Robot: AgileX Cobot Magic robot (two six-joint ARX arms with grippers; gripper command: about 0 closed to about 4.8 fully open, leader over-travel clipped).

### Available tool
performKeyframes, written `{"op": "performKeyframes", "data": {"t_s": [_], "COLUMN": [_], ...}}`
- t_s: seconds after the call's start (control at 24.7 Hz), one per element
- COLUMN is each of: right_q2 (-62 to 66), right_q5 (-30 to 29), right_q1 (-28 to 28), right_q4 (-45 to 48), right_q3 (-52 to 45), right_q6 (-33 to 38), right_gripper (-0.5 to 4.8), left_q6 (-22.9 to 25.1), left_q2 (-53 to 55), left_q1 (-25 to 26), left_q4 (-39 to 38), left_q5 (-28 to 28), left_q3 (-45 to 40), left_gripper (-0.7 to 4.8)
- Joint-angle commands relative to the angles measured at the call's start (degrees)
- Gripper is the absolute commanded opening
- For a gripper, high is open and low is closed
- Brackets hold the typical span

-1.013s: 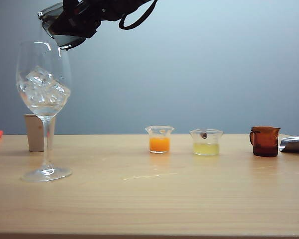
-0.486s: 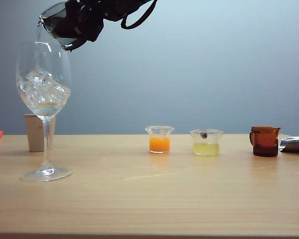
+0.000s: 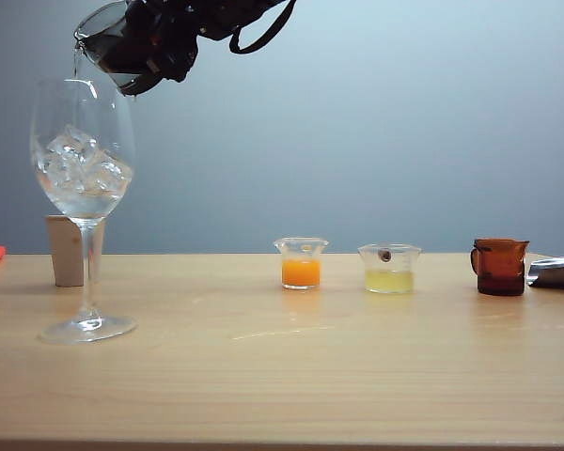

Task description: Pick up the first measuring cup from the left, pour the coconut rum inside into the goblet, and finally put the measuring cup back in its original place.

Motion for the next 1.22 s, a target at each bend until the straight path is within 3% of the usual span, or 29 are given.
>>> {"op": "performKeyframes", "data": {"t_s": [0.04,1.22], "right_q2": [-0.68,-0.68], "right_q5": [1.11,2.60], "right_q1": [0.24,0.26], "right_q4": [1.49,2.47], "right_q3": [0.24,0.24], "right_q6": [-1.44,-7.82], "right_gripper": [-0.05,-0.05], "left_q6": [0.26,0.26], "left_q2": [-0.09,-0.09], "left_q1": [0.07,0.07], "left_q4": [0.33,0.31], "left_q5": [0.22,0.22], "left_q3": [0.04,0.02], "left_gripper": [-0.06,-0.06]}}
